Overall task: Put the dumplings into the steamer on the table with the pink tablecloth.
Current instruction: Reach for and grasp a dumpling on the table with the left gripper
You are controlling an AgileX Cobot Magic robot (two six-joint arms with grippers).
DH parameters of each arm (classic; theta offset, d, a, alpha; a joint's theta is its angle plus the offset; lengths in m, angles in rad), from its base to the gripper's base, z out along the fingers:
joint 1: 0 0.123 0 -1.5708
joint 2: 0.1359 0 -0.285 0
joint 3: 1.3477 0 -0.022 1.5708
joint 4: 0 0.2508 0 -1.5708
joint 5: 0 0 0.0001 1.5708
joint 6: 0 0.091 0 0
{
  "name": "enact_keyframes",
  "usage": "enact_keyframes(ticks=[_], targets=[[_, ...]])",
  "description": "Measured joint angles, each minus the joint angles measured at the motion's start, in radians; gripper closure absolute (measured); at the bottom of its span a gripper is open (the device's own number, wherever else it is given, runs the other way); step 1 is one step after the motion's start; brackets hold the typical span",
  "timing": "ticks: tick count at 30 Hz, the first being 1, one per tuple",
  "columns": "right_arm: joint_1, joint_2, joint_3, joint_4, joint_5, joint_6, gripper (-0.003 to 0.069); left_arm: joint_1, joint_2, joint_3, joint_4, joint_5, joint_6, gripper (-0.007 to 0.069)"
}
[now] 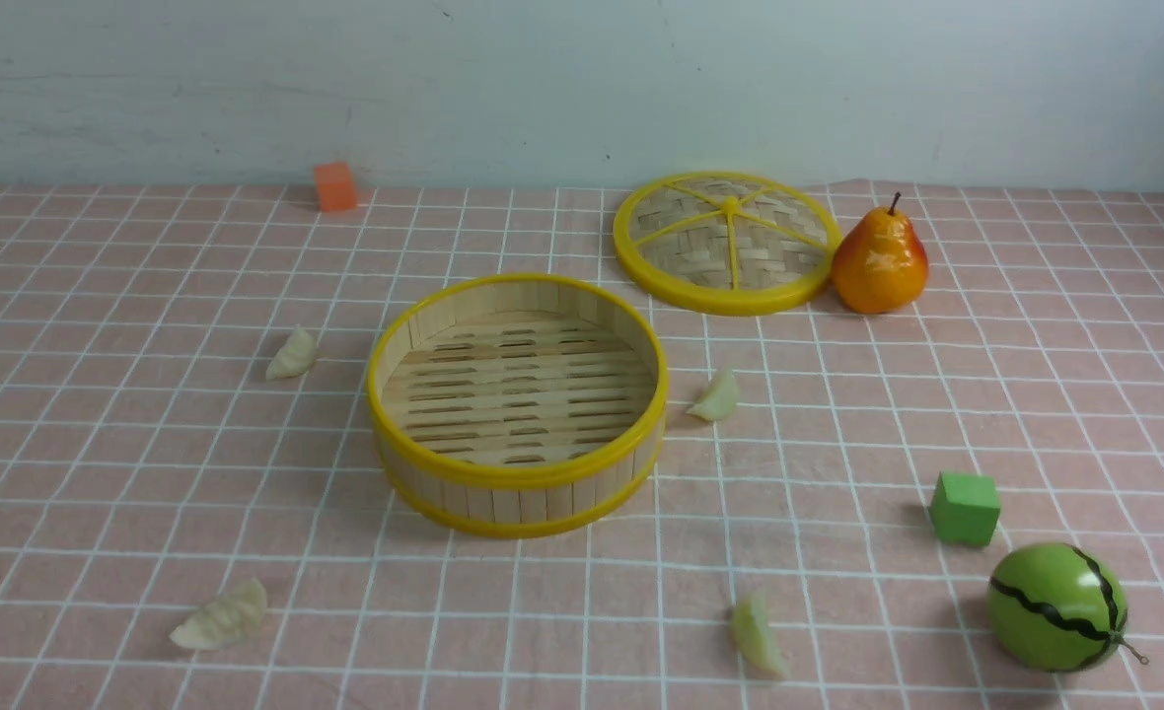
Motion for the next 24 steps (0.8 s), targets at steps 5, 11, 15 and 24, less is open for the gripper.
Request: enact_keyframes(ticks=[5, 11, 15, 24], targets=[[0.000, 0.000, 0.000, 0.000, 0.000, 0.000, 0.0420, 0.000, 0.000, 0.000, 0.000, 0.000, 0.000, 0.0499], [0.000, 0.000, 0.000, 0.000, 0.000, 0.000, 0.0420, 0.000, 0.000, 0.000, 0.000, 0.000, 0.000, 0.0494], [0.000, 0.000, 0.000, 0.000, 0.000, 0.000, 0.0420, 0.000, 0.000, 0.000, 0.000, 0.000, 0.000, 0.0487], [0.000, 0.000, 0.000, 0.000, 0.000, 0.000, 0.0420, 0.000, 0.000, 0.000, 0.000, 0.000, 0.000, 0.0483]])
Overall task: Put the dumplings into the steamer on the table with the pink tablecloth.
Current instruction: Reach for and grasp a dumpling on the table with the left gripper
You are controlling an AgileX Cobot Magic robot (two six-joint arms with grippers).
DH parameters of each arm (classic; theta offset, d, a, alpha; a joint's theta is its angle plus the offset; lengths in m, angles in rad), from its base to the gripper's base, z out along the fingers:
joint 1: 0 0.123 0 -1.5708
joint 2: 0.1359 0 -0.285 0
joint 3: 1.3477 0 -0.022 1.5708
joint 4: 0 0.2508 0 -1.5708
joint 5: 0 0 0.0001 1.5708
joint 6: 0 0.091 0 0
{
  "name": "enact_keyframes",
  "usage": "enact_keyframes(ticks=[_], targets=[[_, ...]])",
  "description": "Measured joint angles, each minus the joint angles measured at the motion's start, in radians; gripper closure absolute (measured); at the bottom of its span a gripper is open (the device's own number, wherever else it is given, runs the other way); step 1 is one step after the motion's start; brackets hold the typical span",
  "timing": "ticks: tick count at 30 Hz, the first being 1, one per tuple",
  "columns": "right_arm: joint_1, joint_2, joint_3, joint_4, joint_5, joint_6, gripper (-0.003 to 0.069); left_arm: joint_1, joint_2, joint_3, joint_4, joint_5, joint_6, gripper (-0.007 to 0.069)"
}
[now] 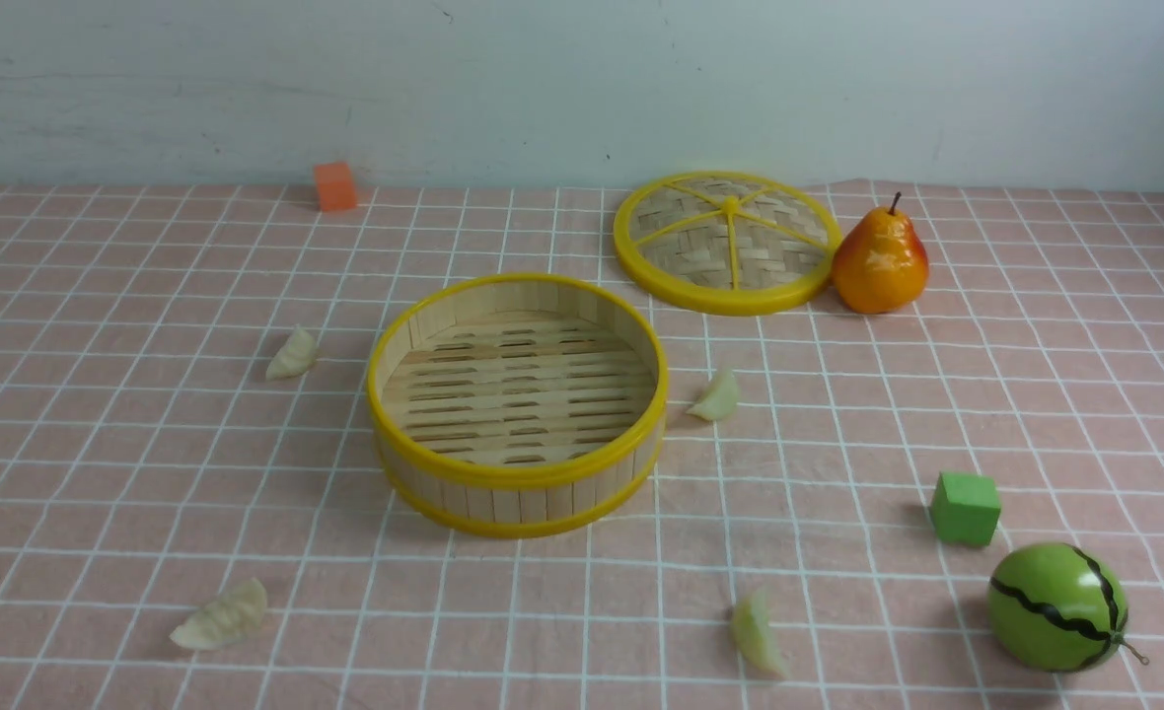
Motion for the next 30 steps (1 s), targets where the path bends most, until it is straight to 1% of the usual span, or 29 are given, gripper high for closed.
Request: enact_keyframes(ticks=[9, 14, 17, 20, 22, 25, 26, 28, 30], targets=[[0.000, 0.000, 0.000, 0.000, 0.000, 0.000, 0.0420, 0.000, 0.000, 0.000, 0.000, -0.038, 0.003, 0.0480], [0.000, 0.000, 0.000, -0.014, -0.003, 0.000, 0.0420, 0.000, 0.000, 0.000, 0.000, -0.121, 0.003, 0.0480], [0.000, 0.000, 0.002, -0.047, -0.028, 0.000, 0.0420, 0.000, 0.000, 0.000, 0.000, -0.221, 0.004, 0.0477], [0.000, 0.000, 0.011, -0.090, -0.129, 0.000, 0.0420, 0.000, 0.000, 0.000, 0.000, -0.361, 0.004, 0.0472], [0.000, 0.000, 0.011, -0.129, -0.221, 0.000, 0.0420, 0.000, 0.000, 0.000, 0.000, -0.411, 0.004, 0.0470], [0.000, 0.000, 0.011, -0.207, -0.407, 0.000, 0.0420, 0.000, 0.000, 0.000, 0.000, -0.497, 0.004, 0.0466], [0.000, 0.000, 0.011, -0.250, -0.490, 0.000, 0.0420, 0.000, 0.000, 0.000, -0.009, -0.535, -0.001, 0.0463], [0.000, 0.000, 0.011, -0.302, -0.629, 0.000, 0.0420, 0.000, 0.000, 0.000, -0.026, -0.600, -0.033, 0.0461], [0.000, 0.000, 0.011, -0.324, -0.751, 0.000, 0.0420, 0.000, 0.000, 0.000, -0.046, -0.643, -0.085, 0.0461]])
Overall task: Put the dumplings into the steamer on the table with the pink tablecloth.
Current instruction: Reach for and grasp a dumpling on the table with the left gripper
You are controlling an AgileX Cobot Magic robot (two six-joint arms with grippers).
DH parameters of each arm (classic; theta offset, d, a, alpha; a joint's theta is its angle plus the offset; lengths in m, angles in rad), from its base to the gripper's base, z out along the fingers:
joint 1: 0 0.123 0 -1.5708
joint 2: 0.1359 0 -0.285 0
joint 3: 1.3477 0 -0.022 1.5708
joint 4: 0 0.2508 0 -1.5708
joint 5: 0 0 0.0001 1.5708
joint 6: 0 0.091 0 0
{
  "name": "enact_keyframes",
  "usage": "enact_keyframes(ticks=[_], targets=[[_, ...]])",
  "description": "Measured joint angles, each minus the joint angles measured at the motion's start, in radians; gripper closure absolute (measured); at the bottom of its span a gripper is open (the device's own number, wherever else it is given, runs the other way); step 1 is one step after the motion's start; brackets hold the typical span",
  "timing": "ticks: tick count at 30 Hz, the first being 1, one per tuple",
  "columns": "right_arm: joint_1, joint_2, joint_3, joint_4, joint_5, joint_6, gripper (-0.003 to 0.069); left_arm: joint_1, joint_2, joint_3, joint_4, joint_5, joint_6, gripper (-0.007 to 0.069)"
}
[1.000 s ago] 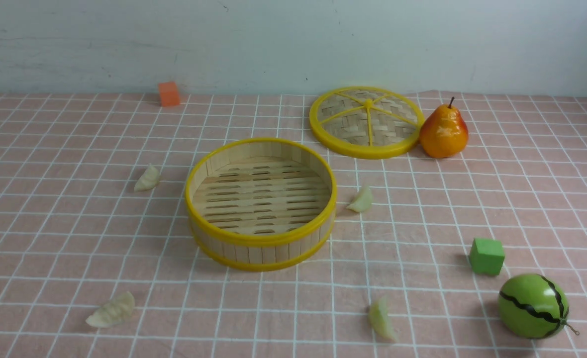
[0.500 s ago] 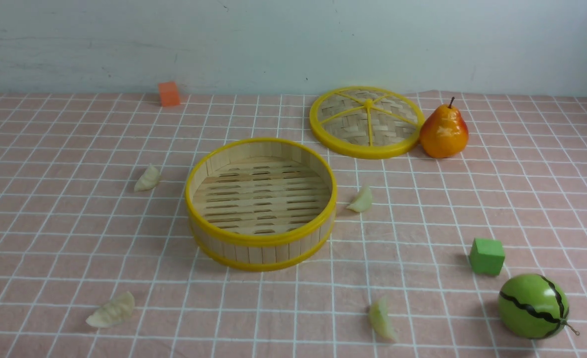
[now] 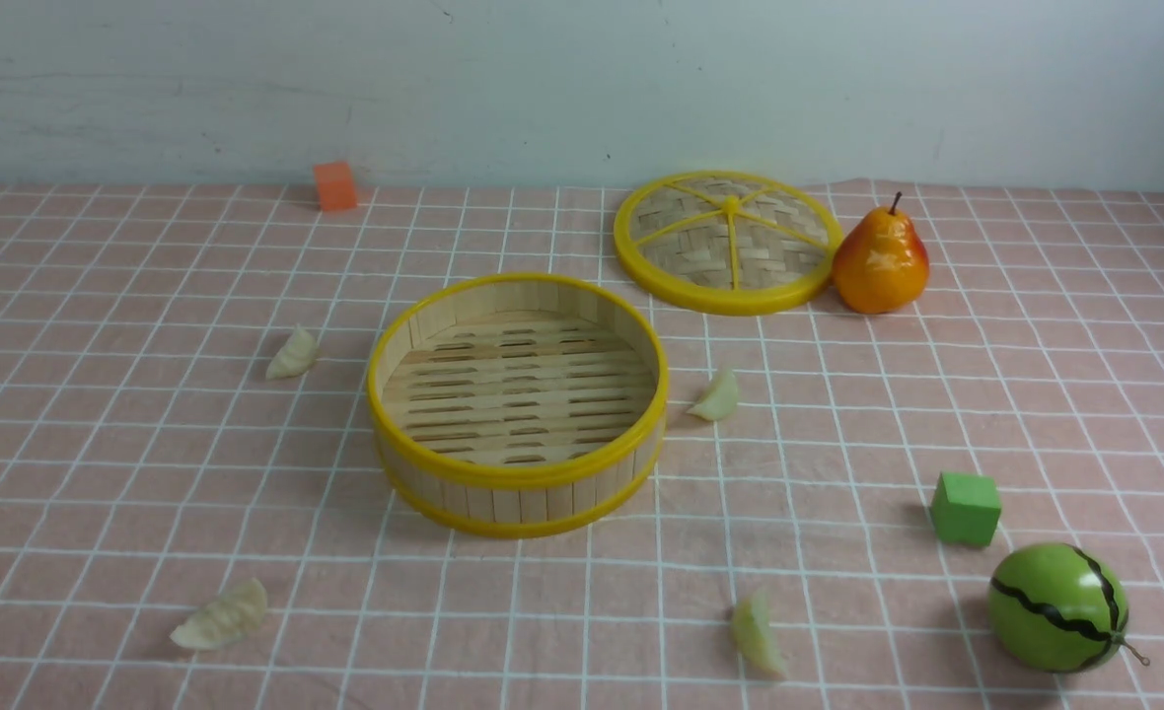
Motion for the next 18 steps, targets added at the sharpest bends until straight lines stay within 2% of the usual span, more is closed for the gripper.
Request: enact_keyframes(ticks=[2, 4, 6, 8, 9, 10, 11, 13, 15, 18], targets=[[0.000, 0.000, 0.000, -0.007, -0.067, 0.007, 0.0420, 0.000, 0.000, 0.000, -0.028, -0.019, -0.050, 0.0461], [0.000, 0.000, 0.000, -0.008, -0.143, 0.031, 0.0420, 0.000, 0.000, -0.006, -0.068, -0.031, -0.172, 0.0474], [0.000, 0.000, -0.004, 0.021, -0.153, 0.045, 0.0428, 0.001, 0.007, -0.055, -0.077, 0.020, -0.215, 0.0526], [0.000, 0.005, -0.027, 0.052, -0.148, 0.047, 0.0447, 0.001, 0.038, -0.121, -0.069, 0.057, -0.209, 0.0582], [0.000, 0.030, -0.067, 0.101, -0.140, 0.048, 0.0483, 0.001, 0.103, -0.214, -0.051, 0.099, -0.176, 0.0639], [0.000, 0.034, -0.081, 0.114, -0.140, 0.049, 0.0489, 0.001, 0.122, -0.226, -0.046, 0.104, -0.170, 0.0638], [0.000, 0.089, -0.144, 0.166, -0.119, 0.049, 0.0553, 0.001, 0.211, -0.332, -0.032, 0.139, -0.125, 0.0638], [0.000, 0.172, -0.227, 0.208, -0.079, 0.049, 0.0636, 0.001, 0.337, -0.425, -0.025, 0.144, -0.090, 0.0638], [0.000, 0.240, -0.284, 0.225, -0.040, 0.045, 0.0668, 0.001, 0.432, -0.474, -0.025, 0.141, -0.084, 0.0638], [0.000, 0.389, -0.359, 0.229, 0.072, 0.020, 0.0674, 0.001, 0.646, -0.572, -0.024, 0.194, -0.073, 0.0638]])
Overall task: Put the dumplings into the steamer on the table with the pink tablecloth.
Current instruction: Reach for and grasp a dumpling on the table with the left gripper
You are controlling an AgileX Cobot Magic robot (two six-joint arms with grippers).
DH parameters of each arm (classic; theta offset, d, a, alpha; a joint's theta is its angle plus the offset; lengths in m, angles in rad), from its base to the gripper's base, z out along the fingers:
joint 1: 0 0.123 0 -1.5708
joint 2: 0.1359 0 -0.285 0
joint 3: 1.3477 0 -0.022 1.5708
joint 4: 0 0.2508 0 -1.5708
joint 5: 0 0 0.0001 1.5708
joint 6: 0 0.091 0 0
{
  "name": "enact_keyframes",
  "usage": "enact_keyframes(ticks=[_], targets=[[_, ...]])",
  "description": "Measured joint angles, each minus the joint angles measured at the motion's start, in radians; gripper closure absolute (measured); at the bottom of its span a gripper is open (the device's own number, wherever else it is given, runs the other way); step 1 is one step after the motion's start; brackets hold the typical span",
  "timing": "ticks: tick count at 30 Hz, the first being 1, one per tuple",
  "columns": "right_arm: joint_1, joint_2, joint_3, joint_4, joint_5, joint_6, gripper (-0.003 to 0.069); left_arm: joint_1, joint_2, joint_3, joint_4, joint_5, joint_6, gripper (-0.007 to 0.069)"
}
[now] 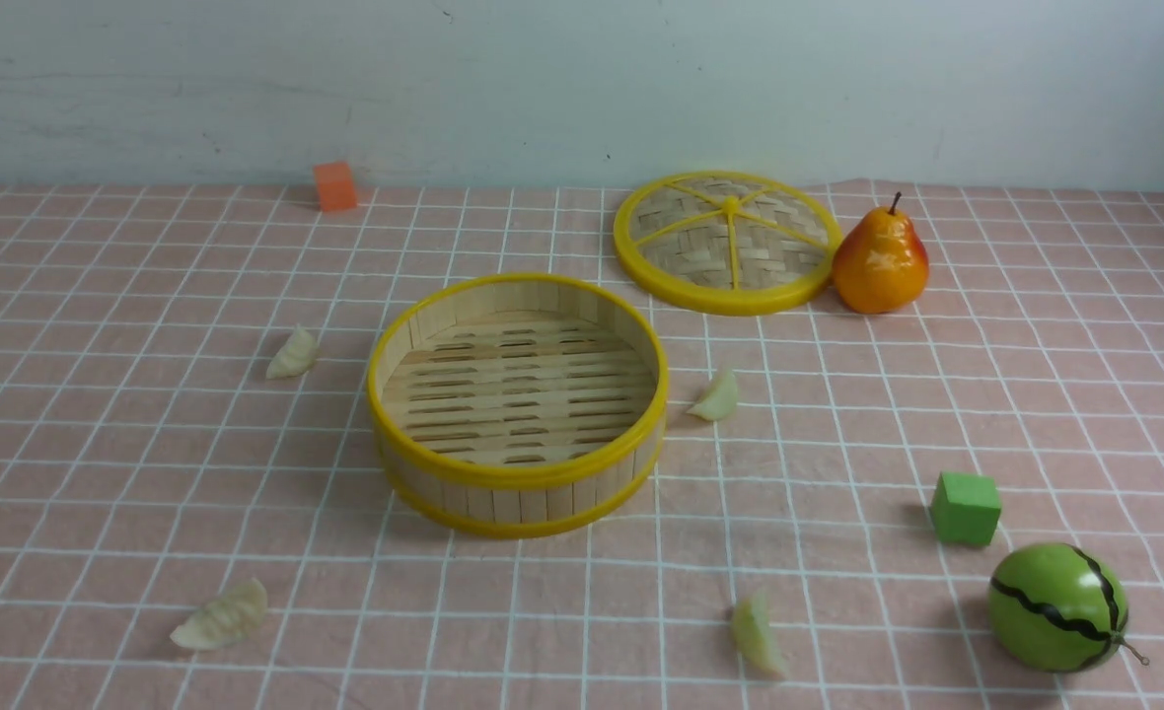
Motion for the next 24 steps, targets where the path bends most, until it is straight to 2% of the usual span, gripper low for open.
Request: enact_keyframes(ticks=[6, 9, 12, 16, 18, 21, 22, 23, 24], targets=[[0.005, 0.306, -0.129, -0.024, 0.344, -0.026, 0.0664, 0.000, 0.362, -0.262, -0.001, 0.328, 0.016, 0.0638], [0.043, 0.459, -0.218, -0.021, 0.513, -0.021, 0.0662, 0.000, 0.529, -0.427, -0.017, 0.515, 0.055, 0.0638], [0.106, 0.586, -0.290, -0.015, 0.593, -0.021, 0.0661, 0.000, 0.695, -0.568, -0.050, 0.615, 0.088, 0.0638], [0.188, 0.726, -0.359, -0.006, 0.674, -0.021, 0.0659, 0.000, 0.912, -0.758, -0.064, 0.633, 0.103, 0.0634], [0.226, 0.768, -0.379, -0.004, 0.705, -0.021, 0.0658, 0.000, 1.004, -0.829, -0.040, 0.641, 0.107, 0.0603], [0.275, 0.816, -0.390, -0.003, 0.744, -0.033, 0.0655, 0.000, 1.151, -0.971, 0.012, 0.680, 0.121, 0.0459], [0.276, 0.816, -0.390, -0.003, 0.746, -0.034, 0.0655, 0.000, 1.159, -0.971, 0.013, 0.680, 0.124, 0.0448], [0.282, 0.819, -0.390, -0.003, 0.748, -0.037, 0.0654, 0.000, 1.215, -1.021, 0.018, 0.689, 0.152, 0.0361], [0.282, 0.819, -0.390, -0.003, 0.748, -0.038, 0.0654, 0.000, 1.222, -1.032, 0.018, 0.691, 0.156, 0.0351]])
